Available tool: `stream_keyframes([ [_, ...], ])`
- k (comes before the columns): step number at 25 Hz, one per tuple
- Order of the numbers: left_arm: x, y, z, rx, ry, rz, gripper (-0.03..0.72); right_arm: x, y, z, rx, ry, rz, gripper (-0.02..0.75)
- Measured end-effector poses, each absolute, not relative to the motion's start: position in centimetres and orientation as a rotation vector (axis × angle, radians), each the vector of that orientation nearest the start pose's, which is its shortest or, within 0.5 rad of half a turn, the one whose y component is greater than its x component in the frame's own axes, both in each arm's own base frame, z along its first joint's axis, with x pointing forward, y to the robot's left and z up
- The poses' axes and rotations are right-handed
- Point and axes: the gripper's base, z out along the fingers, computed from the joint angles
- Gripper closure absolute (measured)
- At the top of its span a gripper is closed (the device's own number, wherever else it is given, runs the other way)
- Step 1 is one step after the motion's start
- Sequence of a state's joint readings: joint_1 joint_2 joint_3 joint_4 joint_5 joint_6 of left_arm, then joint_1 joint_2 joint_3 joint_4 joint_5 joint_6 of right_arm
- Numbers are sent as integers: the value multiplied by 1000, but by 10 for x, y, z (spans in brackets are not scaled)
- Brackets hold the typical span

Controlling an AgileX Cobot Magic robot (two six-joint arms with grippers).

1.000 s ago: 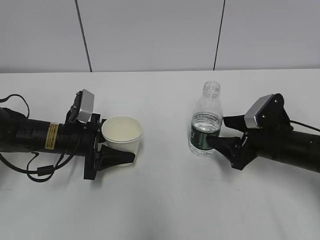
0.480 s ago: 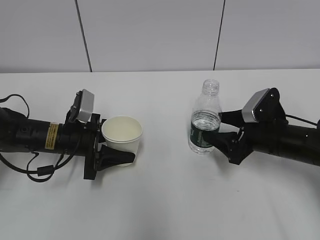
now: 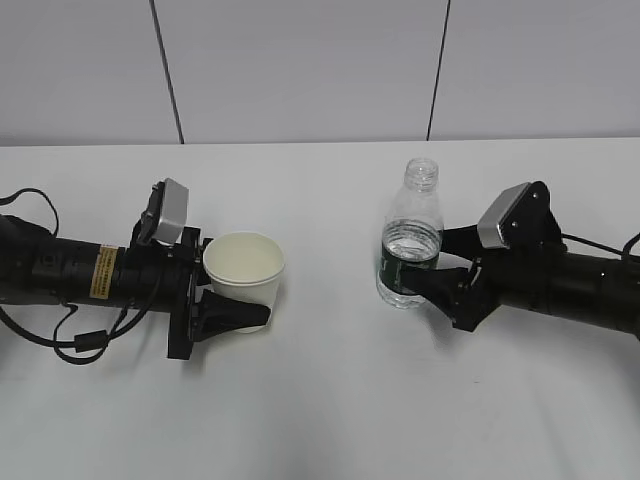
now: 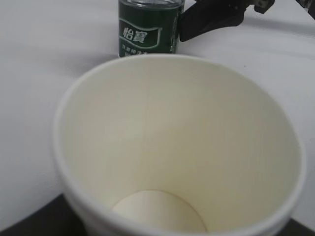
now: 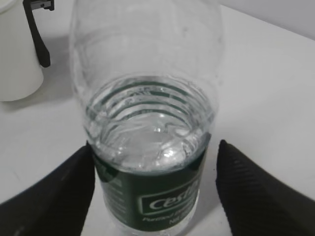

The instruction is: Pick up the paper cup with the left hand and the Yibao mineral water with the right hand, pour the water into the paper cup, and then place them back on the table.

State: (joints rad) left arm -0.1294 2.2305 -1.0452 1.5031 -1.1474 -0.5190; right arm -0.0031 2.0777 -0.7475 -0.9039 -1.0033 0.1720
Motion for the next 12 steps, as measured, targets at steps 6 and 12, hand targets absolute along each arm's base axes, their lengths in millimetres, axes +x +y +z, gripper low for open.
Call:
stream_keyframes([
  [6, 346, -128, 78, 1334, 1544, -955, 276, 341, 71, 87, -858, 1731, 474, 144],
  [12, 346, -128, 78, 1334, 1544, -956, 276, 348, 80, 80, -829, 1747, 474, 144],
])
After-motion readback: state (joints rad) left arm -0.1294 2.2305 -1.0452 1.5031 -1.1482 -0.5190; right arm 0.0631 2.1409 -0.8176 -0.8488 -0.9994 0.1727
